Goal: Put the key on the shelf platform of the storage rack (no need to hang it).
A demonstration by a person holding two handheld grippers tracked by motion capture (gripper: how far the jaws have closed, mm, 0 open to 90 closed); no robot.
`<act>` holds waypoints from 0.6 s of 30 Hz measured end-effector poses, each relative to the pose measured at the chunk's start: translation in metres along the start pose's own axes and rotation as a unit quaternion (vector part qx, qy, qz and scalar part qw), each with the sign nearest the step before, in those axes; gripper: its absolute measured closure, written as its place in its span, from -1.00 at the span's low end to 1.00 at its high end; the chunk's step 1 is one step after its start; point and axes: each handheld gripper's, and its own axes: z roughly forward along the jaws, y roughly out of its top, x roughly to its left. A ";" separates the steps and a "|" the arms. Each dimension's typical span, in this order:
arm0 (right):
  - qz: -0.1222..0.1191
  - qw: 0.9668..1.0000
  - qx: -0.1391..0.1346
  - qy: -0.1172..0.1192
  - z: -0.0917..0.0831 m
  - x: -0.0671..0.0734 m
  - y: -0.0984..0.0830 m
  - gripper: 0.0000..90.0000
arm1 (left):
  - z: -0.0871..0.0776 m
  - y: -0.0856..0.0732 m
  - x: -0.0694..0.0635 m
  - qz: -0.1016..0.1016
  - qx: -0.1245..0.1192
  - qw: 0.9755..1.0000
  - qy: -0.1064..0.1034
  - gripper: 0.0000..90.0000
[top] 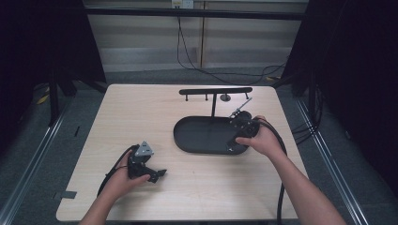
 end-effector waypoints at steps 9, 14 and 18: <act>0.001 1.000 -0.003 -0.002 -0.003 0.000 -0.015 -0.36 | 0.000 0.000 0.000 0.001 0.000 1.000 0.001 -1.00; -0.001 1.000 -0.007 -0.003 -0.004 -0.001 -0.023 -0.37 | 0.000 0.000 0.000 0.001 0.000 1.000 0.001 -1.00; -0.003 1.000 -0.003 -0.004 -0.005 0.000 -0.029 -0.37 | 0.000 0.000 0.000 0.000 -0.001 1.000 0.001 -1.00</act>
